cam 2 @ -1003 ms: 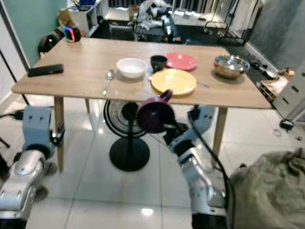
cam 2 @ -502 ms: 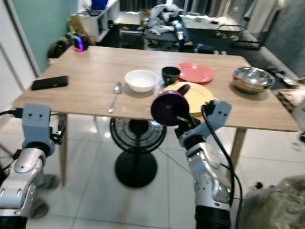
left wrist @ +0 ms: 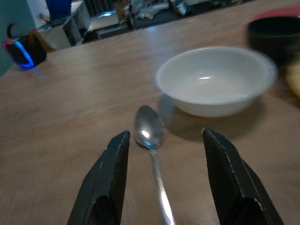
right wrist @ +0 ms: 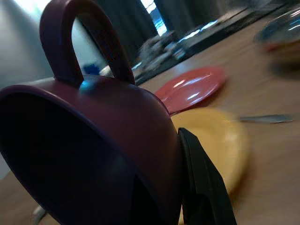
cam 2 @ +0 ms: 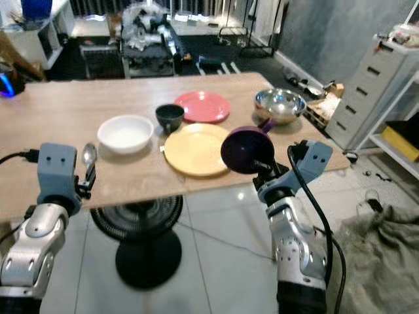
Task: Setting the table
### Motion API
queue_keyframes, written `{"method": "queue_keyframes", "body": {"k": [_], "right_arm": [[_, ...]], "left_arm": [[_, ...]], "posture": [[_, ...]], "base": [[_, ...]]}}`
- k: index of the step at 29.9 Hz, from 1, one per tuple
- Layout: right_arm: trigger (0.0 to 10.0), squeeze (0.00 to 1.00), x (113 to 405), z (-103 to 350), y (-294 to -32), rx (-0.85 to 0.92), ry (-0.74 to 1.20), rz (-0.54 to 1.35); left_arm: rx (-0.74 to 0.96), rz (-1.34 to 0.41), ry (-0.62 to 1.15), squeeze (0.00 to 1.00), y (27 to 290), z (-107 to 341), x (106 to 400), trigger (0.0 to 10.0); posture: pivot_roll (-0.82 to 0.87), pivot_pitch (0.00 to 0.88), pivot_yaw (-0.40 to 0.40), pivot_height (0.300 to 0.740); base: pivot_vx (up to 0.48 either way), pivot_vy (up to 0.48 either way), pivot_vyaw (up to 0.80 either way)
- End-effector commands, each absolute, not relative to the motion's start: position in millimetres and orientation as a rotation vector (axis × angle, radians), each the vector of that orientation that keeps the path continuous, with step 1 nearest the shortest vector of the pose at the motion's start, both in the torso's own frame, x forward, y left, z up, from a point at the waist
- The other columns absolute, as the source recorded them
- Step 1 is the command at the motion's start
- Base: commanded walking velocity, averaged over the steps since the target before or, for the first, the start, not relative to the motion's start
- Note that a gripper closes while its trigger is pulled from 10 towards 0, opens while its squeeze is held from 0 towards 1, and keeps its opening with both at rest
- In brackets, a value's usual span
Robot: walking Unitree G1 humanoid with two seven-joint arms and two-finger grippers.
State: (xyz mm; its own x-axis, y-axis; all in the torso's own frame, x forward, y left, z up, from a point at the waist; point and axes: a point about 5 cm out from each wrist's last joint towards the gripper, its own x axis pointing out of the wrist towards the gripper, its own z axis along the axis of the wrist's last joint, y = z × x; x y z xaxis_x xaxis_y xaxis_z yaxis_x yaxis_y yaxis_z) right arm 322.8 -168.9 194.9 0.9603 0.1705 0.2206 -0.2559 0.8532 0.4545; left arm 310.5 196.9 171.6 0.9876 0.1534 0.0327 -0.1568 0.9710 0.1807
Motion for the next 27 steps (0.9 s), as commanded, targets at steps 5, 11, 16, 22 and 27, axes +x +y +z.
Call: {"method": "queue_keyframes", "body": {"k": [5, 11, 16, 22, 27], "right_arm": [[10.0, 0.0, 317, 197, -152, 0.493, -0.152, 0.384], [10.0, 0.0, 317, 196, -147, 0.476, -0.141, 0.408], [10.0, 0.0, 321, 189, -145, 0.402, -0.091, 0.4], [10.0, 0.0, 332, 168, -145, 0.386, 0.029, 0.322], [10.0, 0.0, 340, 151, -146, 0.368, 0.104, 0.229]], "left_arm": [[0.213, 0.143, -0.016, 0.0, 193, 168, 310, 10.0], [0.232, 0.137, -0.024, 0.0, 193, 168, 309, 10.0], [0.281, 0.093, -0.049, 0.0, 188, 168, 305, 10.0], [0.321, 0.004, -0.09, 0.0, 180, 170, 298, 10.0], [0.332, -0.015, -0.1, 0.0, 177, 171, 295, 10.0]], "posture": [[-0.01, 0.0, 0.076, 0.74], [-0.01, 0.0, 0.076, 0.74], [-0.01, 0.0, 0.074, 0.74], [0.0, 0.0, 0.068, 0.74], [0.02, 0.0, 0.062, 0.74]], "base": [[0.48, 0.0, 0.0], [0.48, 0.0, 0.0], [0.144, 0.0, 0.0], [0.0, 0.0, 0.0], [0.0, 0.0, 0.0]]}}
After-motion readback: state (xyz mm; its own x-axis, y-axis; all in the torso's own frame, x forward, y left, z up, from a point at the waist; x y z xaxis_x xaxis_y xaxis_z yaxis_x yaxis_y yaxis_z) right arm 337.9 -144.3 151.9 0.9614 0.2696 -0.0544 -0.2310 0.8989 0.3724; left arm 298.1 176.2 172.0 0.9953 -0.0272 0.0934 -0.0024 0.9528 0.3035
